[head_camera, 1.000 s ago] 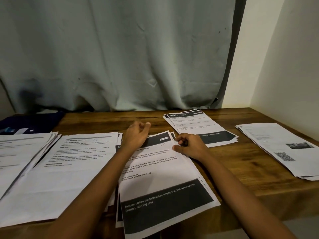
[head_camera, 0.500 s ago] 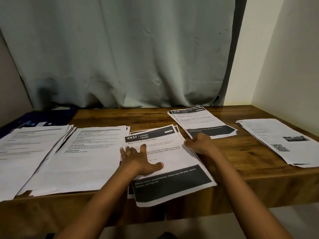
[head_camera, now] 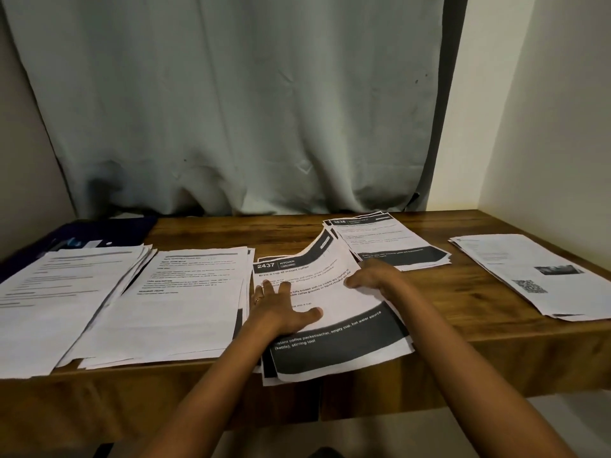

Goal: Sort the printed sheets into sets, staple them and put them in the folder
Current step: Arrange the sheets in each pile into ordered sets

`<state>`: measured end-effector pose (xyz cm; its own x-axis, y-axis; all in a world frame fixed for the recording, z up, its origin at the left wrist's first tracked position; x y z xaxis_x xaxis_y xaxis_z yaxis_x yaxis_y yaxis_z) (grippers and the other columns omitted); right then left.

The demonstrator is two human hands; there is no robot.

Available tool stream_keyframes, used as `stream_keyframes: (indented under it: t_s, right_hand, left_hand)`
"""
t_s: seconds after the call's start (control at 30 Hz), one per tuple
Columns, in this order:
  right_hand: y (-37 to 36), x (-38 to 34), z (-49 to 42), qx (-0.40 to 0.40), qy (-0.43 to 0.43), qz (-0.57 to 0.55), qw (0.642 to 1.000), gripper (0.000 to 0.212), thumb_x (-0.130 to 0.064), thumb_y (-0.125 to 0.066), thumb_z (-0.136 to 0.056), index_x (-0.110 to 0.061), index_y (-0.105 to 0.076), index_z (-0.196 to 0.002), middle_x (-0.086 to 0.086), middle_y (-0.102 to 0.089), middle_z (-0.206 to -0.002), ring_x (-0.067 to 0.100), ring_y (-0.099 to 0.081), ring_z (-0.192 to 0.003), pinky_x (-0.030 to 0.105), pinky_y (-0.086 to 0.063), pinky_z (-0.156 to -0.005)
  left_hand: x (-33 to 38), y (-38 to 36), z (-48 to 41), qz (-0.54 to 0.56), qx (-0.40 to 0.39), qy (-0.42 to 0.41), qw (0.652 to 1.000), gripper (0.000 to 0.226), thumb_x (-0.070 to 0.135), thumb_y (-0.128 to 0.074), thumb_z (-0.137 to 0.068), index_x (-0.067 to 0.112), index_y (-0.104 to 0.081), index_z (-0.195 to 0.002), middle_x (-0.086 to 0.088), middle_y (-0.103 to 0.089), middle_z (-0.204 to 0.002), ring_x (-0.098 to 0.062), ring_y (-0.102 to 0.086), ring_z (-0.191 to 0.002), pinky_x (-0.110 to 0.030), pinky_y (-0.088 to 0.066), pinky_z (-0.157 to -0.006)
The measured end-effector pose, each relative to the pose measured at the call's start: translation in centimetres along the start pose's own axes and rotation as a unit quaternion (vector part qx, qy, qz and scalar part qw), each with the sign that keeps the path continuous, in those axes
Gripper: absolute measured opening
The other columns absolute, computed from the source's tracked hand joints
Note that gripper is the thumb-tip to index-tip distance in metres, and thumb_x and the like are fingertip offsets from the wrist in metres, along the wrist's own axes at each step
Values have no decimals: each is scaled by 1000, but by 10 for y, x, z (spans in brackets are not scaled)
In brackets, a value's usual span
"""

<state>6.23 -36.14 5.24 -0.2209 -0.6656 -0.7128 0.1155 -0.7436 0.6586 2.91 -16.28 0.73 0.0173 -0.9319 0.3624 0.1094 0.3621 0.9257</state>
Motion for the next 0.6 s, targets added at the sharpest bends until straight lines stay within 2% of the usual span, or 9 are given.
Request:
stream_keyframes:
  t_s: [0.07, 0.13, 0.2, 0.27, 0.33, 0.4, 0.47, 0.53, 0.6]
  right_hand:
    - [4, -1, 1, 12, 18, -39, 999, 47, -13, -66, -87, -5, -49, -130, 12, -52, -135, 28, -50, -122, 31, -40, -84]
    - [15, -4, 2, 22, 42, -98, 994, 38, -11, -63, -90, -4, -53, -126, 11, -55, -135, 29, -51, -121, 34, -40, -88]
    - [32, -9, 4, 42, 78, -150, 985, 35, -9, -60, -91, -3, -55, -125, 10, -57, -133, 28, -53, -120, 35, -40, -92]
    - [47, -17, 7, 65, 117, -201, 970, 33, -7, -59, -92, -3, -57, -125, 8, -59, -130, 27, -56, -116, 34, -41, -92]
    - [58, -27, 6, 81, 157, -250, 952, 30, -8, -59, -92, -6, -59, -122, 9, -61, -128, 27, -60, -112, 38, -46, -97]
    - [66, -39, 8, 97, 193, -291, 932, 28, -11, -59, -93, -10, -60, -121, 6, -63, -125, 26, -62, -109, 44, -48, -98]
    - [72, -52, 12, 126, 233, -315, 911, 27, -15, -57, -94, -13, -59, -122, -2, -63, -117, 20, -61, -103, 36, -52, -86]
    - [74, -63, 15, 154, 264, -347, 887, 23, -18, -56, -95, -17, -58, -119, -6, -62, -111, 14, -61, -97, 25, -51, -74]
    - [70, -66, 12, 158, 272, -383, 869, 18, -20, -55, -96, -20, -57, -114, -4, -63, -110, 15, -62, -96, 28, -51, -74]
  left_hand:
    - [-5, 5, -5, 79, 21, 1, 997, 100, 73, -54, -78, 27, -6, -152, -15, 3, -160, -37, -1, -146, -48, -15, -116]
    - [-11, 19, -10, 209, 67, 2, 976, 100, 69, -60, -75, 25, -11, -150, -15, -15, -156, -36, -18, -143, -49, -28, -114]
    - [-17, 39, -13, 342, 123, -13, 931, 89, 59, -62, -78, 19, -18, -145, -10, -38, -144, -31, -42, -131, -42, -45, -99]
    - [-15, 59, -14, 435, 135, -31, 890, 69, 40, -58, -93, 9, -20, -142, -6, -53, -130, -22, -59, -107, -32, -50, -80]
    - [-8, 78, -18, 494, 129, -60, 858, 56, 30, -54, -97, 5, -28, -140, -5, -58, -128, -18, -63, -101, -34, -53, -84]
    - [3, 102, -19, 508, 152, -108, 841, 44, 25, -53, -98, 8, -41, -137, -6, -59, -131, -20, -62, -109, -42, -50, -95]
    - [16, 126, -18, 491, 201, -144, 836, 36, 19, -51, -99, 9, -47, -133, 0, -59, -127, -18, -59, -112, -40, -48, -97]
    - [27, 144, -14, 485, 247, -164, 822, 32, 18, -49, -99, 10, -47, -130, 4, -57, -120, -13, -55, -109, -33, -47, -92]
    - [29, 153, -11, 481, 293, -168, 809, 31, 20, -51, -98, 11, -49, -128, 3, -57, -118, -12, -54, -107, -31, -47, -90]
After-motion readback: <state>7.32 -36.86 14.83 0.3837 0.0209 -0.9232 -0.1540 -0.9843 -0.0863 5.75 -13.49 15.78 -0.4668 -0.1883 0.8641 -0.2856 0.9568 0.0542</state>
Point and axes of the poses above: each hand's wrist, its own z-axis away from the middle knuckle, its own y-axis out of the back of the hand, x = y × z, the point moved 7 cm from there along -z, towards the middle knuckle
